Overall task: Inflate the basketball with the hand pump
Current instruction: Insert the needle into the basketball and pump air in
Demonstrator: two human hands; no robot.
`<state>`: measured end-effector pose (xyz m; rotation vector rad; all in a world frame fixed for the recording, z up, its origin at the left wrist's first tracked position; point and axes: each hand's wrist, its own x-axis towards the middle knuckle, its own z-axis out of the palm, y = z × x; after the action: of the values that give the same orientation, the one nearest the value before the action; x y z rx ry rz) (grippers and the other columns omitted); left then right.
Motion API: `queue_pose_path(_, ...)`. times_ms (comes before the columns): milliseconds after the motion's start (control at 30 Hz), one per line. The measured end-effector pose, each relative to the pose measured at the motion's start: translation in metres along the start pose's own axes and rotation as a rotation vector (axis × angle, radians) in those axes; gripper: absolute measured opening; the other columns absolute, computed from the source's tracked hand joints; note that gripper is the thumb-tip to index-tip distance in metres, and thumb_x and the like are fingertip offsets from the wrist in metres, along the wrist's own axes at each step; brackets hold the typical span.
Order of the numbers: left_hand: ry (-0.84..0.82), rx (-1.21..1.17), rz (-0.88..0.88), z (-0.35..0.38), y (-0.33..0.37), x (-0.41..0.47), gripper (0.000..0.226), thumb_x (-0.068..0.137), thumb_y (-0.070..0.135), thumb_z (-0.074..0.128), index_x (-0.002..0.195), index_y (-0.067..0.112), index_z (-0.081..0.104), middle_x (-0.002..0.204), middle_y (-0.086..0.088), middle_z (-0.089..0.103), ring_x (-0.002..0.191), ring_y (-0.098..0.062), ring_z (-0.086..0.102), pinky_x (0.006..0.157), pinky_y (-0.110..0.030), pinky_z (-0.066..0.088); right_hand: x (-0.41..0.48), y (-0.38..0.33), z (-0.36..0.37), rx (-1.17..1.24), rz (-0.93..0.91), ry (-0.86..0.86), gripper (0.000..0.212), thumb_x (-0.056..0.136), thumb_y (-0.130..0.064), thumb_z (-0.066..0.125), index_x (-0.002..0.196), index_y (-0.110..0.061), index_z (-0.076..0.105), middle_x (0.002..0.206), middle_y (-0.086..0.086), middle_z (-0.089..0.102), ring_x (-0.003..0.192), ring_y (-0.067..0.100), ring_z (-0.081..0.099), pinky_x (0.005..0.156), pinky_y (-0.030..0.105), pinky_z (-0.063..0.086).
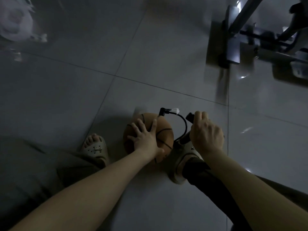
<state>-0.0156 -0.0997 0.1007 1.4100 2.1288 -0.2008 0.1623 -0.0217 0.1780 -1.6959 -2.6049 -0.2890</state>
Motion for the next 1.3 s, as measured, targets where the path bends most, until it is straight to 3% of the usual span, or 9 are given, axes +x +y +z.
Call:
queue_pose_path(133, -0.019, -0.013, 0.004, -0.004, -0.001, 0.001, 0.126, 0.078, 0.065, 0.071, 0.154, 0.034, -0.025, 0.159, -0.029, -0.025, 0.144, -0.059, -0.017, 0.107, -0.079, 0.021, -0.003, -0.005, 0.028, 0.007, 0.015, -0.038, 0.012, 0.094, -0.014, 0.055, 0.098, -0.011, 0.044, 0.077, 0.005, 0.042, 0.045, 0.013, 0.025, 0.039, 0.023, 0.02)
queue_pose_path(300, -0.012, -0.052, -0.034, -0.008, -0.003, 0.0, 0.125, 0.077, 0.065, 0.072, 0.155, 0.035, -0.022, 0.159, -0.029, -0.023, 0.144, -0.059, -0.014, 0.106, -0.078, 0.024, -0.001, -0.011, 0.034, 0.037, 0.031, -0.125, 0.013, 0.095, -0.017, 0.053, 0.103, -0.013, 0.043, 0.083, 0.005, 0.046, 0.051, 0.017, 0.041, 0.039, 0.028, 0.036)
queue_pose_path(433, 0.003, -0.176, -0.156, -0.012, -0.012, -0.001, 0.128, 0.074, 0.071, 0.07, 0.155, 0.034, -0.023, 0.16, -0.03, -0.018, 0.145, -0.058, -0.007, 0.105, -0.073, 0.032, -0.005, -0.011, 0.013, 0.051, -0.03, -0.162, 0.013, 0.092, -0.012, 0.055, 0.1, -0.013, 0.045, 0.086, 0.005, 0.048, 0.056, 0.022, 0.049, 0.043, 0.029, 0.027)
queue_pose_path(600, -0.011, -0.194, -0.215, -0.018, -0.02, -0.006, 0.131, 0.072, 0.077, 0.067, 0.156, 0.029, -0.022, 0.158, -0.034, -0.014, 0.144, -0.059, 0.0, 0.102, -0.069, 0.04, 0.012, -0.002, -0.047, 0.063, -0.033, -0.037, 0.014, 0.095, -0.017, 0.051, 0.106, -0.014, 0.043, 0.087, 0.003, 0.049, 0.053, 0.013, 0.041, 0.045, 0.028, 0.033)
queue_pose_path(733, 0.005, -0.009, -0.189, -0.019, -0.014, -0.005, 0.132, 0.069, 0.088, 0.055, 0.157, 0.02, -0.017, 0.155, -0.04, -0.001, 0.142, -0.061, 0.011, 0.106, -0.074, 0.027, 0.013, -0.001, -0.075, 0.041, 0.05, 0.031, 0.012, 0.094, -0.018, 0.049, 0.103, -0.015, 0.041, 0.082, 0.001, 0.044, 0.05, 0.013, 0.04, 0.042, 0.029, 0.037)
queue_pose_path(867, 0.074, 0.177, -0.089, -0.024, -0.007, 0.009, 0.133, 0.07, 0.087, 0.055, 0.158, 0.007, -0.005, 0.163, -0.03, -0.005, 0.147, -0.056, -0.001, 0.111, -0.078, 0.012, -0.008, -0.011, -0.042, 0.041, 0.041, -0.044, 0.019, 0.092, -0.017, 0.057, 0.104, -0.014, 0.043, 0.084, 0.003, 0.044, 0.05, 0.013, 0.04, 0.039, 0.028, 0.036)
queue_pose_path(967, 0.086, 0.065, 0.006, -0.013, -0.014, 0.014, 0.127, 0.074, 0.085, 0.054, 0.158, 0.018, -0.014, 0.165, -0.019, -0.014, 0.149, -0.05, -0.007, 0.113, -0.074, 0.017, -0.007, -0.012, -0.02, 0.032, 0.038, -0.065, 0.017, 0.091, -0.015, 0.058, 0.1, -0.013, 0.044, 0.082, 0.004, 0.044, 0.049, 0.015, 0.037, 0.037, 0.027, 0.029)
queue_pose_path(1067, 0.111, 0.06, 0.044, -0.004, -0.013, 0.014, 0.115, 0.078, 0.085, 0.046, 0.155, 0.033, -0.023, 0.163, -0.02, -0.019, 0.148, -0.052, -0.012, 0.112, -0.075, 0.017, -0.008, -0.011, -0.001, 0.05, 0.01, -0.075, 0.012, 0.09, -0.015, 0.053, 0.1, -0.013, 0.046, 0.081, 0.004, 0.044, 0.05, 0.014, 0.037, 0.039, 0.028, 0.029)
queue_pose_path(1300, 0.105, 0.135, 0.027, -0.005, -0.006, 0.015, 0.112, 0.078, 0.088, 0.039, 0.157, 0.032, -0.017, 0.163, -0.025, -0.015, 0.147, -0.055, -0.007, 0.109, -0.075, 0.022, -0.005, -0.013, 0.033, 0.076, 0.021, -0.123, 0.013, 0.091, -0.018, 0.051, 0.102, -0.015, 0.046, 0.083, 0.004, 0.044, 0.054, 0.015, 0.038, 0.043, 0.029, 0.032)
